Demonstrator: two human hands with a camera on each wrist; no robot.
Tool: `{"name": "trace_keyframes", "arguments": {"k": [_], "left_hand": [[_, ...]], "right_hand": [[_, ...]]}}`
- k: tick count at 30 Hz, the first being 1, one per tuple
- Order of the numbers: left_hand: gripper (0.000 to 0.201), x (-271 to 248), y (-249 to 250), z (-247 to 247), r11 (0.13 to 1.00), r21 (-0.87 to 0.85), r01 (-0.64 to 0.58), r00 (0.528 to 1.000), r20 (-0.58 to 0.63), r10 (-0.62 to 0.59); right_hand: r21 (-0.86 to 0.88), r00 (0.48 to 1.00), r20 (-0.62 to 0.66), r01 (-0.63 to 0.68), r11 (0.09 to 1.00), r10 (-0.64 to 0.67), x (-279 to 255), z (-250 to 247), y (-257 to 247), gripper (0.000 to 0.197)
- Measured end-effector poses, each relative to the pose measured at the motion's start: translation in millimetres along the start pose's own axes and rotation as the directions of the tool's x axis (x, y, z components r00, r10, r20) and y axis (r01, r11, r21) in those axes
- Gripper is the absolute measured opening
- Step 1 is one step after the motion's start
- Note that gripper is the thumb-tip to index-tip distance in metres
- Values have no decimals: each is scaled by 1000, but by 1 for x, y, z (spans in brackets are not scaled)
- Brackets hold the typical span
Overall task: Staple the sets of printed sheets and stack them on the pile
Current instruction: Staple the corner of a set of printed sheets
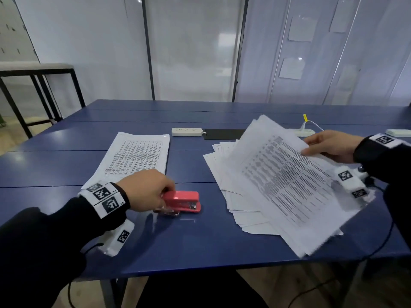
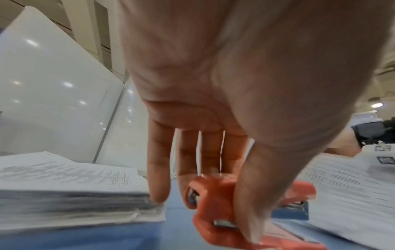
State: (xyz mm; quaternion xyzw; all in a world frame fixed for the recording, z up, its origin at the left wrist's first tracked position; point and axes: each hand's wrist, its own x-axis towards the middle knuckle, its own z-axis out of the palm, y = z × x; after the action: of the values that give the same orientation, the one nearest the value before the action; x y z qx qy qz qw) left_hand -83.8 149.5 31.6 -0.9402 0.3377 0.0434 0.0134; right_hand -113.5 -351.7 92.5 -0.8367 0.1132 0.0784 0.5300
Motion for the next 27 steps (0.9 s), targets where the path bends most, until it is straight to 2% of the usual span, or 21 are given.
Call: {"name": "trace_keyframes", "arguments": {"k": [3, 5, 7, 9, 11, 12, 14, 17, 19, 23, 27], "left_hand": [[22, -6, -8, -18, 996, -83, 38, 993, -109, -47], [22, -10, -12, -28, 981, -187, 54, 982, -169, -86], [21, -12, -12, -33, 962, -266, 52, 970, -218, -112], [23, -11, -6, -32, 961, -270, 63, 964, -231, -128], [24, -9, 1, -28, 968, -238, 85, 968, -209, -137], [22, -8, 3, -24, 968, -232, 95, 972, -189, -140], [21, -4, 8, -17, 960, -259, 110, 980, -133, -149], [29, 6, 17, -8, 938, -325, 125, 982, -91, -163], [37, 16, 25, -6, 930, -354, 101, 983, -112, -149], [38, 43, 41, -5, 934, -348, 77, 983, -129, -129], [34, 64, 51, 1, 963, -242, 119, 991, -27, -129]], "right_hand": [[-144, 981, 190, -11, 990, 39, 2, 11, -20, 25], [-350, 968, 249, 54, 935, 37, 5, 32, -32, 16], [-651, 974, 227, 163, 742, -15, 13, 61, -38, 7], [-821, 978, 201, 199, 535, -55, 23, 97, -38, 12], [-892, 979, 131, 186, 413, -159, 31, 131, -31, 18], [-896, 966, 110, 198, 397, -234, 33, 146, -25, 31], [-857, 943, 150, 274, 436, -296, 30, 175, -18, 55], [-820, 927, 346, 374, 434, -145, 16, 208, -12, 77], [-799, 914, 396, 389, 457, -87, 11, 217, -9, 85], [-758, 910, 406, 388, 524, -86, 15, 210, -7, 90], [-630, 936, 335, 305, 715, -104, 18, 194, 8, 107]]}}
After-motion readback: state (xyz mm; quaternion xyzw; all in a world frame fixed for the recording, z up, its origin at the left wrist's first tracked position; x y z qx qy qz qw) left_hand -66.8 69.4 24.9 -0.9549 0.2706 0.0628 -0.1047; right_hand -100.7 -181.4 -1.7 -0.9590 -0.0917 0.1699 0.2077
